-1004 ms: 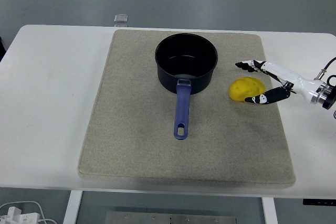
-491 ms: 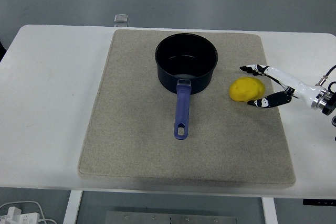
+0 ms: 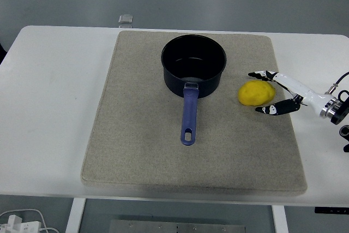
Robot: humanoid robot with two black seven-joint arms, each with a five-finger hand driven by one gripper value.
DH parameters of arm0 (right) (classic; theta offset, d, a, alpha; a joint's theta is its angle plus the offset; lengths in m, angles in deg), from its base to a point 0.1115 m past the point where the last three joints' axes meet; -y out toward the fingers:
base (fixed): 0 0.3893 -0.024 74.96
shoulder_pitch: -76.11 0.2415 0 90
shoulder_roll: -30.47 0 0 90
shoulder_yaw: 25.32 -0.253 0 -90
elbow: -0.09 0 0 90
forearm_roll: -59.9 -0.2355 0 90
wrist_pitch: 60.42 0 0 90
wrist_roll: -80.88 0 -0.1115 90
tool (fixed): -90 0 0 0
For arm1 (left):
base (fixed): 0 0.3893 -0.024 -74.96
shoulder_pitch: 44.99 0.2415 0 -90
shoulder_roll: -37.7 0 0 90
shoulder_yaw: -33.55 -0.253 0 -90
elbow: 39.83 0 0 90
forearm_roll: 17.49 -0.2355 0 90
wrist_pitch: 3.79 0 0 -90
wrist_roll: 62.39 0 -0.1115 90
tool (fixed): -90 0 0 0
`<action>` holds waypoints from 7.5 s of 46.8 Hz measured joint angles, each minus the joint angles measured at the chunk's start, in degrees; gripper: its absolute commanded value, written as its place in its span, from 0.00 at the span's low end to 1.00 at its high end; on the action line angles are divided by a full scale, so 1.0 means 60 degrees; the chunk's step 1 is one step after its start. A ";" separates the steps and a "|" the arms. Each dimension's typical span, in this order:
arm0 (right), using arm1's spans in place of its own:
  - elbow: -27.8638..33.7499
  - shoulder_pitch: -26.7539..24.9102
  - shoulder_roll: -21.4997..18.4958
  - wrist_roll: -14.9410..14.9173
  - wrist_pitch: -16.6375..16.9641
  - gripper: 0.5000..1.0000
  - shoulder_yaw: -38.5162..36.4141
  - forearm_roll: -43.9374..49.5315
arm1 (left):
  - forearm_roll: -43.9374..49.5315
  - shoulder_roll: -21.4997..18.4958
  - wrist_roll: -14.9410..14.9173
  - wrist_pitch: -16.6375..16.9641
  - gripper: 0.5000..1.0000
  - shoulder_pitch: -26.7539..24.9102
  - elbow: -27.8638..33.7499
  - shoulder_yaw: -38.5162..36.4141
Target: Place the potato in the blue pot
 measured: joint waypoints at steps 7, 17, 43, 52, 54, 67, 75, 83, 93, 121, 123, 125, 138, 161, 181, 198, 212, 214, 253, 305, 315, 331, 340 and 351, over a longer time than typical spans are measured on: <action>0.0000 0.0015 0.0000 0.0001 0.0049 0.00 -0.0023 -0.0001 | 0.0000 0.0000 0.0001 0.0000 0.99 0.0000 -0.0003 -0.0003; -0.0007 0.0035 -0.0001 0.0001 0.0054 0.00 -0.0093 -0.0046 | 0.0000 0.0000 0.0002 0.0000 0.99 -0.0001 -0.0003 -0.0003; -0.0058 0.0062 -0.0003 0.0001 0.0046 0.00 -0.0131 -0.0267 | 0.0000 0.0000 0.0003 0.0000 0.99 0.0000 -0.0004 -0.0003; -0.0076 0.0052 -0.0009 0.0001 0.0046 0.00 -0.0130 -0.0267 | 0.0000 0.0000 0.0003 0.0000 0.99 0.0000 -0.0004 -0.0003; -0.0092 0.0051 -0.0008 0.0001 0.0046 0.00 -0.0130 -0.0267 | 0.0000 0.0000 0.0003 0.0000 0.98 0.0000 -0.0004 -0.0003; -0.0143 0.0113 0.0058 0.0001 0.0060 0.00 -0.0141 -0.0294 | 0.0000 0.0000 0.0003 0.0000 0.99 -0.0016 0.0008 -0.0018; -0.0140 0.0199 0.0070 0.0001 0.0069 0.00 -0.0145 -0.0303 | -0.0003 0.0000 0.0003 0.0000 0.99 -0.0015 0.0011 -0.0018; -0.0140 0.0377 0.0078 0.0001 0.0096 0.00 -0.0147 -0.0593 | -0.0015 0.0000 0.0002 0.0000 0.98 -0.0015 0.0012 -0.0018; -0.0133 0.0764 0.0159 0.0001 0.0389 0.00 -0.0147 -0.0714 | -0.0029 0.0000 -0.0006 0.0000 0.99 -0.0022 0.0012 -0.0018; -0.0154 0.2569 -0.0896 0.0000 0.0804 0.00 0.0205 -0.1255 | -0.0029 0.0000 -0.0004 0.0000 0.99 -0.0049 0.0190 -0.0032; -0.0070 0.2729 -0.1035 0.0001 0.0789 0.00 0.0337 -0.1255 | -0.0030 0.0000 -0.0003 0.0000 0.99 -0.0041 0.0188 -0.0034; 0.0062 0.2834 -0.1143 0.0000 0.0762 0.00 0.0470 -0.1252 | -0.0029 0.0000 -0.0001 0.0000 0.98 -0.0044 0.0186 -0.0033; 0.1273 0.3205 -0.2300 0.0001 0.0819 0.00 0.0836 -0.1233 | -0.0029 0.0000 0.0002 0.0001 0.99 -0.0044 0.0186 -0.0003; 0.3063 0.3375 -0.3766 0.0001 0.0816 0.00 0.0839 -0.1203 | -0.0013 0.0000 0.0001 0.0000 0.99 0.0002 0.0168 0.0026; 0.3165 0.3274 -0.4009 0.0001 0.0723 0.00 0.0807 -0.1229 | -0.0013 0.0000 0.0003 0.0000 0.98 -0.0001 0.0172 0.0027; 0.3166 0.3218 -0.4548 0.0001 0.0194 0.00 0.0677 -0.1247 | -0.0013 0.0000 -0.0005 0.0000 0.98 -0.0001 0.0203 0.0012; 0.3164 0.2880 -0.4632 0.0001 -0.0096 0.85 0.0631 -0.1256 | -0.0021 0.0000 -0.0010 0.0000 0.98 0.0000 0.0203 0.0011; 0.3163 0.2866 -0.4632 0.0001 -0.0110 0.85 0.0631 -0.1264 | -0.0025 0.0000 -0.0010 0.0000 0.99 0.0000 0.0202 0.0011; 0.3149 0.2864 -0.4589 0.0001 -0.0086 0.86 0.0646 -0.1275 | -0.0020 0.0000 0.0000 0.0000 0.99 0.0000 0.0197 0.0011; 0.4032 0.3102 -0.4218 0.2851 0.0006 0.86 -0.0006 -1.1672 | -0.0026 0.0000 -0.0006 0.0000 0.99 0.0000 0.0208 0.0012; 0.4229 0.2965 -0.4075 0.3344 -0.0046 0.86 -0.1812 -1.2247 | -0.0026 0.0000 -0.0007 0.0000 0.99 0.0000 0.0217 0.0012; 0.4235 0.2509 -0.4012 0.3217 0.0012 0.86 -0.2535 -1.2249 | -0.0027 0.0000 -0.0003 0.0000 0.99 -0.0001 0.0218 0.0013; 0.4235 0.2383 -0.3773 0.3197 -0.0009 0.86 -0.2547 -1.2248 | -0.0029 0.0000 0.0000 -0.0002 0.99 0.0000 0.0217 0.0013; 0.4233 0.2380 -0.3503 0.3197 0.0011 0.86 -0.2547 -1.2248 | -0.0029 0.0000 -0.0006 -0.0010 0.99 0.0000 0.0217 0.0013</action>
